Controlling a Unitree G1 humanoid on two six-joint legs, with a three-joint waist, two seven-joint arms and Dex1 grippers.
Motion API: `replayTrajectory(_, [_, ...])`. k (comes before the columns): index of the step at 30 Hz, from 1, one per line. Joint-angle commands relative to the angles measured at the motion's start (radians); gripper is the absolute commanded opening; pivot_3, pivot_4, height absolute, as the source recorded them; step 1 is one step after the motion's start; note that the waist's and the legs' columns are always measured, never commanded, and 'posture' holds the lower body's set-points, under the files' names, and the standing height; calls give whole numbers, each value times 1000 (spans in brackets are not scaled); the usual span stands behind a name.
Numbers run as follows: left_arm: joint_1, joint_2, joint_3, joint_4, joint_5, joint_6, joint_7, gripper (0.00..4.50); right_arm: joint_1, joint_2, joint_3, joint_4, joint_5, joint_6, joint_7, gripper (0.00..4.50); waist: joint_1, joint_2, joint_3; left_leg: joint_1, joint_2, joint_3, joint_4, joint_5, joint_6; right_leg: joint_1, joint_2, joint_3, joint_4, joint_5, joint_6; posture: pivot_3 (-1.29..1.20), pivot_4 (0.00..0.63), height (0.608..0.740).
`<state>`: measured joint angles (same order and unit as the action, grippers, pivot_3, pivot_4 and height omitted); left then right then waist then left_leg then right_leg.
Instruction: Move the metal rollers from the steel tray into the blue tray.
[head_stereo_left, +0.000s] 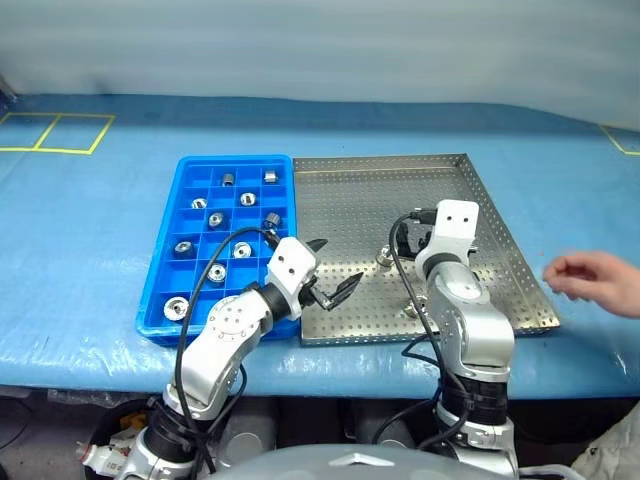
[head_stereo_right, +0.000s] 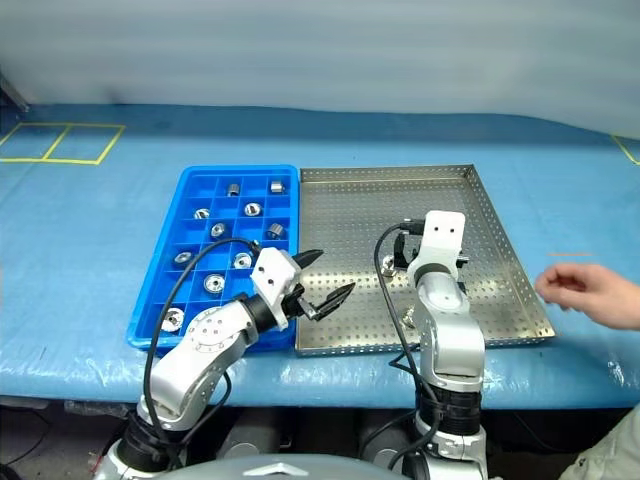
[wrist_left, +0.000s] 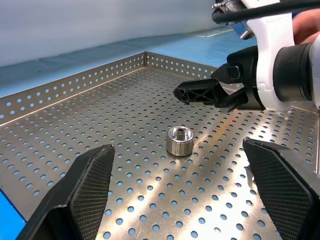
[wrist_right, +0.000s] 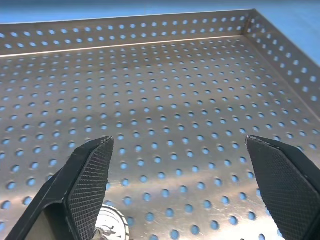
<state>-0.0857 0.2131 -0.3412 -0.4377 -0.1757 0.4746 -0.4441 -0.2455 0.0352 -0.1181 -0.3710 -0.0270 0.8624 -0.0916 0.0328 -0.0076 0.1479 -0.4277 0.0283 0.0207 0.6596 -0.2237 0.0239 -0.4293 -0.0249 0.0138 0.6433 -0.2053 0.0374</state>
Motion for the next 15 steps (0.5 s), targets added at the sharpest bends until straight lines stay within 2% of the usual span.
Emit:
replayTrajectory(1, [4,3,10,-44,-4,-17,2,4500,-13,4,4,29,20,-45,10,4461,4,0,0,0,0,0,0,0,0,0,0,0,0,0,0,205,150,740])
replayTrajectory(15, [19,9,11,-59,-5,-11,14,4500,39,23,96,89,61,-69,65,4461,11,0,0,0,1,0,-1,0,0,-1,0,0,0,0,0,225,150,740])
